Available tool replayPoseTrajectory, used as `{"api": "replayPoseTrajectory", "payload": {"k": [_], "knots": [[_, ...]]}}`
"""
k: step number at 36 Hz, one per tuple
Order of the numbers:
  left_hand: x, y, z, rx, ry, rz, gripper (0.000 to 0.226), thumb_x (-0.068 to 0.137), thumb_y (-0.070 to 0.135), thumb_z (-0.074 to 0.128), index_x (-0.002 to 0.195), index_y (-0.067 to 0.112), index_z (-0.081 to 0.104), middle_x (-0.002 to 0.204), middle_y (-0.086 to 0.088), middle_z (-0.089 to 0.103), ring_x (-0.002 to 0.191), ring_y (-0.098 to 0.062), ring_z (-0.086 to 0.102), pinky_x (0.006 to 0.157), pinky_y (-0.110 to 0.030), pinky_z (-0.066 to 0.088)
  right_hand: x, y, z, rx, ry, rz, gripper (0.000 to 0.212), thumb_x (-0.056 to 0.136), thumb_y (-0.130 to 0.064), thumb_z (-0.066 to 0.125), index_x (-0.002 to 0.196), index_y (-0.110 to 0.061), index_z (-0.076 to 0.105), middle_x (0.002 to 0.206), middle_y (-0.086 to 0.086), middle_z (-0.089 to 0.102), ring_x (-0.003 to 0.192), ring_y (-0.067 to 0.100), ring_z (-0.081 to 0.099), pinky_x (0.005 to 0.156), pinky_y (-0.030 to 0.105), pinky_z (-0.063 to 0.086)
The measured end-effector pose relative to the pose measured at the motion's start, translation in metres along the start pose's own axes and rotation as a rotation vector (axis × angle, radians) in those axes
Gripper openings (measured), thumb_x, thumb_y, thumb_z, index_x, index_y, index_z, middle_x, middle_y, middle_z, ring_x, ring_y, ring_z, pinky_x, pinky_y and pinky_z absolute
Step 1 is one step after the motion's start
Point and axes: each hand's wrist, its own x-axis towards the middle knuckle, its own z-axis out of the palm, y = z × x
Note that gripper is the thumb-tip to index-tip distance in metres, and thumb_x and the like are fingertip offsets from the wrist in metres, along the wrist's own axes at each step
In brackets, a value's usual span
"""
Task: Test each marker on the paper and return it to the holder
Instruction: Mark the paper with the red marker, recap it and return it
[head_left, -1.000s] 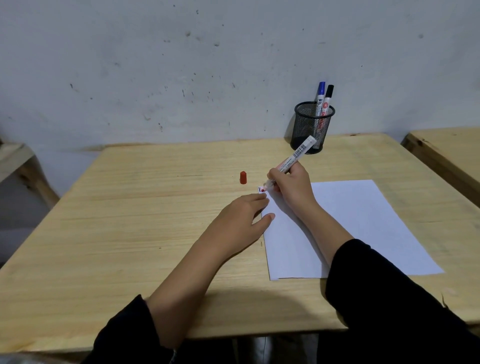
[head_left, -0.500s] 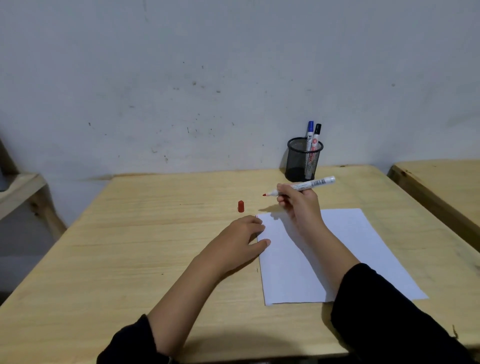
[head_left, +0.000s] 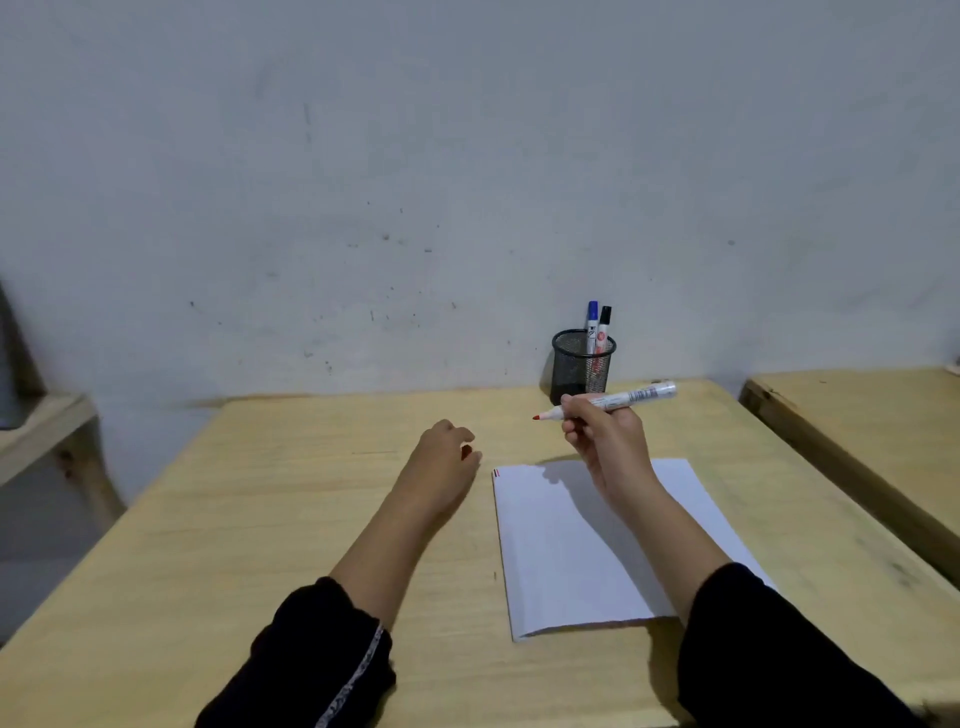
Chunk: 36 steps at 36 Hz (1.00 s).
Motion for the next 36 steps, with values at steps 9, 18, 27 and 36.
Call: {"api": "replayPoseTrajectory", "payload": {"k": [9, 18, 27, 36], "knots": [[-0.011, 0.028, -0.004, -0.818, 0.151, -0.139, 0.009, 0.082, 0.004, 0.068, 0.090, -0.001, 0.070, 0.085, -0.009, 0.069, 0.075, -0.015, 0.062, 0.056, -0.010, 0.048, -0.009, -0.008, -0.006, 0.025, 0.001, -0.007, 0.011, 0.086, 0.000, 0.060, 0.076, -0.004, 0.061, 0.051, -0.002, 0.056, 0.046, 0.005, 0.051, 0.046, 0.012, 0.045], [-0.017, 0.066, -0.013, -1.432, -0.020, -0.111, 0.012, 0.082, 0.001, 0.067, 0.094, 0.001, 0.069, 0.082, -0.003, 0.075, 0.077, -0.008, 0.071, 0.075, -0.013, 0.056, -0.011, -0.014, -0.003, 0.136, -0.011, -0.030, 0.009, 0.086, 0.000, 0.059, 0.078, -0.003, 0.061, 0.054, -0.001, 0.056, 0.046, 0.005, 0.052, 0.047, 0.012, 0.045], [-0.021, 0.069, -0.014, -1.451, -0.039, -0.118, 0.011, 0.083, 0.001, 0.066, 0.094, 0.001, 0.069, 0.083, -0.005, 0.072, 0.072, -0.007, 0.070, 0.071, -0.012, 0.055, -0.012, -0.016, -0.003, 0.128, -0.017, -0.064, 0.011, 0.086, 0.001, 0.059, 0.078, -0.005, 0.061, 0.059, 0.002, 0.057, 0.046, 0.005, 0.052, 0.047, 0.012, 0.045], [-0.025, 0.070, -0.016, -1.344, -0.080, -0.072, 0.010, 0.083, 0.003, 0.067, 0.092, 0.003, 0.071, 0.083, -0.005, 0.073, 0.076, -0.009, 0.069, 0.079, -0.015, 0.056, -0.016, -0.017, -0.004, 0.082, -0.059, -0.087, 0.015, 0.086, 0.002, 0.059, 0.075, -0.007, 0.061, 0.057, 0.002, 0.058, 0.048, 0.008, 0.052, 0.049, 0.014, 0.046]]}}
